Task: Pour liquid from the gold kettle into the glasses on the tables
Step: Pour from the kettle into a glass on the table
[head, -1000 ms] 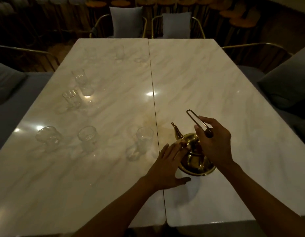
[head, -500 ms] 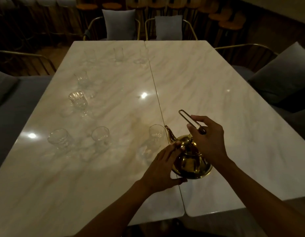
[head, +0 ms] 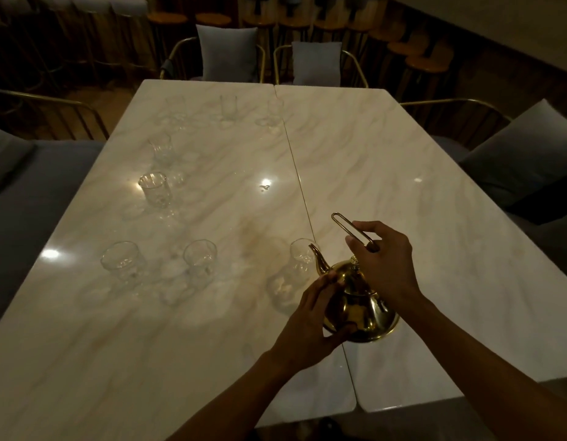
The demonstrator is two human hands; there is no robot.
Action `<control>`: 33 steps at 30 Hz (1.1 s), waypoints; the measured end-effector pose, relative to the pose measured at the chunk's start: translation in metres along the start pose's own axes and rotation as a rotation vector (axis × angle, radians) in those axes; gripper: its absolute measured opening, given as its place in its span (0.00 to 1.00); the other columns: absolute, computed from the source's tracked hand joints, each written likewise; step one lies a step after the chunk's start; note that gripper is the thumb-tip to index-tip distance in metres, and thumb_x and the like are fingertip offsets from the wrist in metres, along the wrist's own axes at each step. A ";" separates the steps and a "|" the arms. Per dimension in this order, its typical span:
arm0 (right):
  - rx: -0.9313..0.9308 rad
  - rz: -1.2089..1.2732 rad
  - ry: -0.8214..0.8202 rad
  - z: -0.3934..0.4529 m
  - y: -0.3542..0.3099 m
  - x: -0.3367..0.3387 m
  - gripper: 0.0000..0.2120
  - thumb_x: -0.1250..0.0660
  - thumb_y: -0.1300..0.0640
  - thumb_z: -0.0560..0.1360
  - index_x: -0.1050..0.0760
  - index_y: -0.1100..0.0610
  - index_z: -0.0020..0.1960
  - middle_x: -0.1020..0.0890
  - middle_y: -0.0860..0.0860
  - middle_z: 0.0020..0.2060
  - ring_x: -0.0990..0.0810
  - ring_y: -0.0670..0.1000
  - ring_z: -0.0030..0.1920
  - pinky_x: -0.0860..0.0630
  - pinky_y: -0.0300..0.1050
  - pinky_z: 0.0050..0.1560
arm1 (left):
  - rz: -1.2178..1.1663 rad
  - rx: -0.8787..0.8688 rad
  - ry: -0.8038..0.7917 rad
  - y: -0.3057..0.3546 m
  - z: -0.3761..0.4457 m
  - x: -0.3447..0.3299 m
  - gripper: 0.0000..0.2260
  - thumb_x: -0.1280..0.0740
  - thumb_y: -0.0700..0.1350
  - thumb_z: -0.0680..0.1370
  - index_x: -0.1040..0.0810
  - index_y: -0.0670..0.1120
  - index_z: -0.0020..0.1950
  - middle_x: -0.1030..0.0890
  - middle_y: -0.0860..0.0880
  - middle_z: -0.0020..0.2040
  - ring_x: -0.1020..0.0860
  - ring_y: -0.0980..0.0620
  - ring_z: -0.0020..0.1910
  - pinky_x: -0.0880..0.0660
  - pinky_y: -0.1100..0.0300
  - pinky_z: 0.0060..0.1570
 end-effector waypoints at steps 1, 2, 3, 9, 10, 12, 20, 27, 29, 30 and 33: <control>-0.003 -0.007 -0.004 0.001 -0.001 -0.001 0.13 0.29 0.57 0.74 0.22 0.52 0.58 0.26 0.47 0.26 0.29 0.44 0.25 0.28 0.30 0.30 | -0.009 0.007 0.000 -0.001 0.000 0.001 0.35 0.33 0.60 0.76 0.46 0.53 0.77 0.48 0.56 0.78 0.46 0.59 0.76 0.42 0.74 0.66; -0.008 -0.014 -0.006 0.002 -0.002 -0.003 0.13 0.29 0.57 0.74 0.22 0.52 0.58 0.26 0.47 0.27 0.28 0.43 0.25 0.28 0.30 0.30 | -0.015 0.013 -0.002 -0.002 0.001 0.002 0.35 0.33 0.60 0.76 0.46 0.53 0.77 0.47 0.55 0.78 0.46 0.59 0.76 0.42 0.75 0.65; -0.013 -0.021 -0.007 0.002 -0.004 -0.004 0.13 0.29 0.57 0.74 0.22 0.52 0.58 0.25 0.46 0.28 0.27 0.43 0.25 0.28 0.30 0.31 | -0.022 0.019 -0.005 -0.003 0.001 0.003 0.35 0.33 0.60 0.76 0.45 0.53 0.77 0.47 0.55 0.78 0.45 0.59 0.76 0.42 0.75 0.65; -0.025 -0.037 -0.033 0.007 -0.009 -0.009 0.12 0.29 0.57 0.74 0.21 0.55 0.57 0.24 0.40 0.33 0.23 0.35 0.28 0.30 0.33 0.36 | -0.047 0.035 0.000 -0.006 0.004 0.005 0.35 0.34 0.60 0.76 0.45 0.51 0.77 0.43 0.52 0.77 0.43 0.59 0.74 0.42 0.76 0.64; -0.026 -0.038 -0.036 0.008 -0.009 -0.010 0.12 0.29 0.57 0.74 0.21 0.55 0.57 0.25 0.40 0.32 0.24 0.35 0.28 0.30 0.33 0.36 | -0.047 0.038 0.001 -0.005 0.004 0.005 0.35 0.34 0.60 0.76 0.45 0.51 0.77 0.42 0.52 0.77 0.43 0.58 0.74 0.42 0.76 0.63; -0.029 -0.040 -0.039 0.009 -0.009 -0.011 0.11 0.29 0.57 0.74 0.21 0.55 0.57 0.25 0.41 0.31 0.24 0.36 0.26 0.30 0.34 0.36 | -0.050 0.031 0.003 -0.004 0.005 0.006 0.35 0.34 0.60 0.76 0.43 0.50 0.77 0.42 0.52 0.77 0.42 0.58 0.74 0.42 0.77 0.63; -0.038 -0.046 -0.036 0.010 -0.010 -0.011 0.11 0.29 0.58 0.74 0.21 0.57 0.56 0.25 0.43 0.28 0.25 0.37 0.24 0.31 0.28 0.31 | -0.056 -0.002 0.011 -0.004 0.005 0.006 0.32 0.31 0.56 0.76 0.41 0.50 0.76 0.41 0.53 0.77 0.45 0.66 0.72 0.43 0.81 0.62; -0.054 -0.073 -0.030 0.009 -0.008 -0.013 0.11 0.29 0.57 0.74 0.21 0.56 0.56 0.25 0.44 0.28 0.25 0.42 0.26 0.31 0.30 0.34 | -0.065 -0.022 0.014 -0.003 0.004 0.005 0.32 0.33 0.58 0.76 0.43 0.52 0.75 0.41 0.52 0.77 0.43 0.60 0.73 0.43 0.78 0.65; -0.059 -0.069 -0.026 0.009 -0.007 -0.013 0.11 0.28 0.57 0.74 0.21 0.55 0.56 0.25 0.44 0.30 0.26 0.43 0.29 0.30 0.37 0.39 | -0.072 -0.021 0.014 -0.003 0.004 0.005 0.32 0.34 0.60 0.76 0.43 0.52 0.75 0.40 0.52 0.76 0.41 0.59 0.73 0.42 0.76 0.65; -0.061 -0.067 -0.024 0.009 -0.006 -0.013 0.11 0.28 0.57 0.74 0.21 0.55 0.56 0.25 0.43 0.31 0.26 0.44 0.31 0.29 0.39 0.41 | -0.077 -0.022 0.015 -0.003 0.004 0.005 0.32 0.34 0.60 0.76 0.43 0.53 0.75 0.39 0.51 0.76 0.40 0.58 0.73 0.41 0.75 0.65; -0.065 -0.073 -0.018 0.009 -0.006 -0.013 0.11 0.28 0.57 0.74 0.21 0.55 0.56 0.25 0.42 0.33 0.26 0.44 0.33 0.30 0.39 0.42 | -0.077 -0.025 0.008 -0.005 0.003 0.003 0.33 0.34 0.61 0.76 0.42 0.52 0.75 0.39 0.51 0.76 0.38 0.55 0.73 0.40 0.74 0.65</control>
Point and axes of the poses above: each hand's wrist, its own z-axis towards the middle knuckle, its own x-axis out of the back of the hand, y = z × x, the point moved 6 cm from there along z, towards the middle knuckle
